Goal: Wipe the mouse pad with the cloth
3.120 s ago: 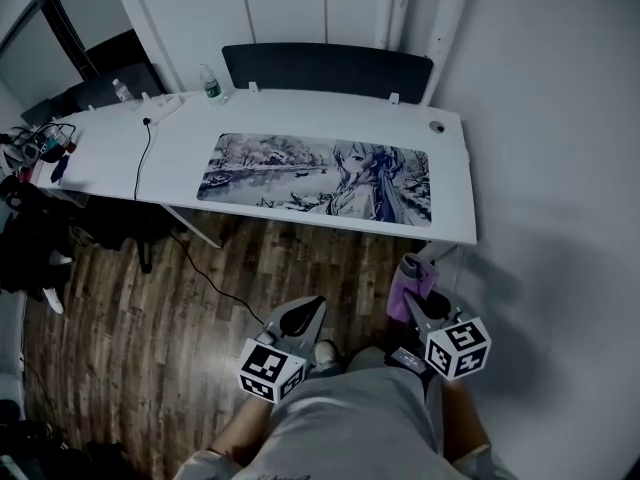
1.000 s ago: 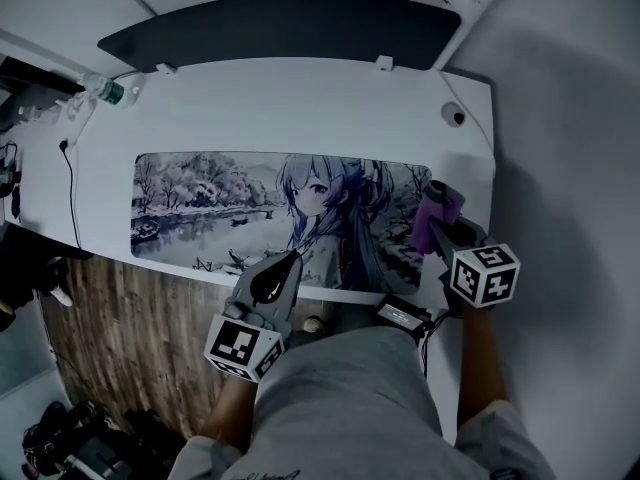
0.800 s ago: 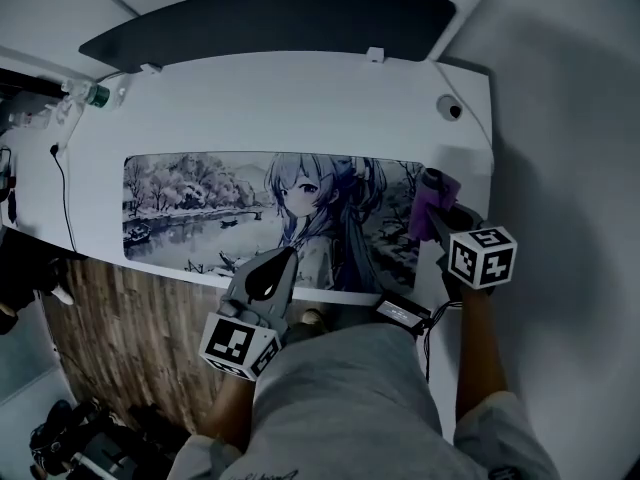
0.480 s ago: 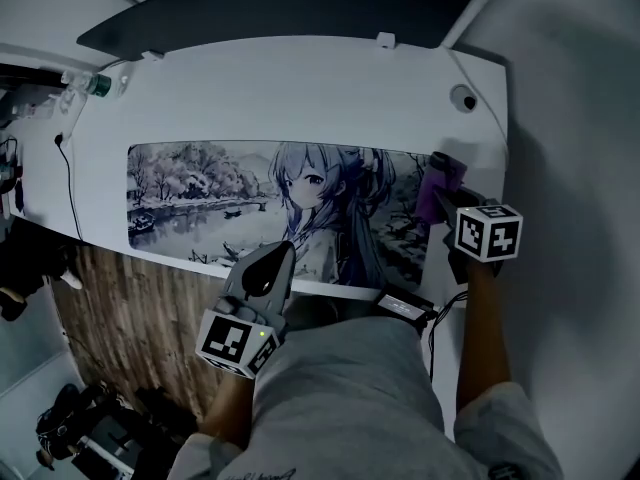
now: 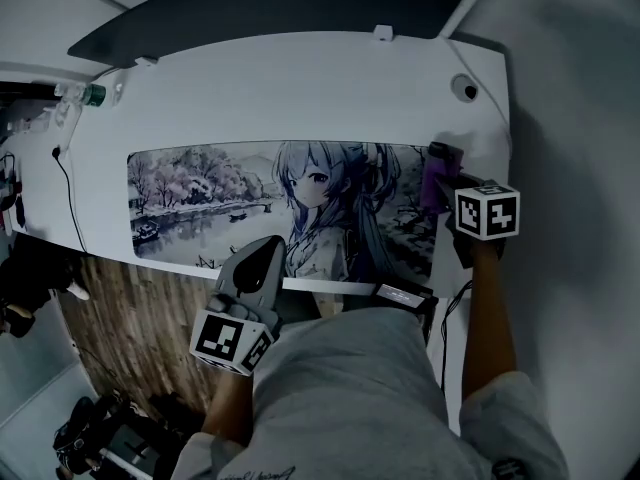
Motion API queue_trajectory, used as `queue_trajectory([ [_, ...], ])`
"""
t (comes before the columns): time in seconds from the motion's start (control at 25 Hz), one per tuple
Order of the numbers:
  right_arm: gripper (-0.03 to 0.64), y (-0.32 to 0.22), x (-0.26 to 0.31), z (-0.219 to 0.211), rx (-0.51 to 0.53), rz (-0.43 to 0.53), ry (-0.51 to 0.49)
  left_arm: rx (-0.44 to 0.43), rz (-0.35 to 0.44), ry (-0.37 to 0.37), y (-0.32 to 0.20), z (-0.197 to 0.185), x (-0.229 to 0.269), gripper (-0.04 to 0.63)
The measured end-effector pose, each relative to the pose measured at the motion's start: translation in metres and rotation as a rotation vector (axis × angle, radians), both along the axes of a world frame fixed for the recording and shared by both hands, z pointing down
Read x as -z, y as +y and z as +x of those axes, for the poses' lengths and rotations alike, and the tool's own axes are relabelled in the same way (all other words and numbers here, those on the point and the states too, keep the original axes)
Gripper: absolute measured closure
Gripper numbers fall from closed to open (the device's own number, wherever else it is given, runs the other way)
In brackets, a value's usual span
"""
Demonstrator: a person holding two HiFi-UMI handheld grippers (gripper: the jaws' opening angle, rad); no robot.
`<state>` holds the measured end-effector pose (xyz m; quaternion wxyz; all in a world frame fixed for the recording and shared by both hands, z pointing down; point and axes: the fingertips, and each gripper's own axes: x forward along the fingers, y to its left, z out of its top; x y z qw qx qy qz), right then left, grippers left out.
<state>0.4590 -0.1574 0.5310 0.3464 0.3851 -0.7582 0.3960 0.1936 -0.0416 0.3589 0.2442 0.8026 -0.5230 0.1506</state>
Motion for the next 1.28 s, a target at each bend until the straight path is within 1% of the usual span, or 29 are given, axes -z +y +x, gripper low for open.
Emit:
queue_trajectory([
  [0.12,0.529,0.0,-0.001,-0.002,-0.009,-0.003,0.045,-0.033,0.006,0.02,-0.009,-0.009,-0.002,0.576],
  [0.24,0.529,-0.001,0.0,-0.006,-0.026,-0.005,0.103,-0.069,0.011,0.041,-0.018,-0.026,-0.003,0.577],
  [0.4,0.529,0.002,0.001,-0.018,-0.029,-0.005,0.194,-0.096,0.01,0.054,-0.024,-0.061,-0.004,0.576],
  [0.56,0.529,0.002,0.002,-0.044,0.001,-0.003,0.265,-0.1,0.008,0.064,-0.025,-0.1,-0.008,0.577],
  [0.92,0.529,0.004,0.001,-0.108,-0.009,-0.03,0.296,-0.094,-0.008,0.087,-0.018,-0.18,-0.018,0.576],
  [1.28,0.529,0.007,0.0,-0.178,-0.051,-0.06,0.257,-0.048,-0.015,0.091,-0.008,-0.26,-0.02,0.576],
])
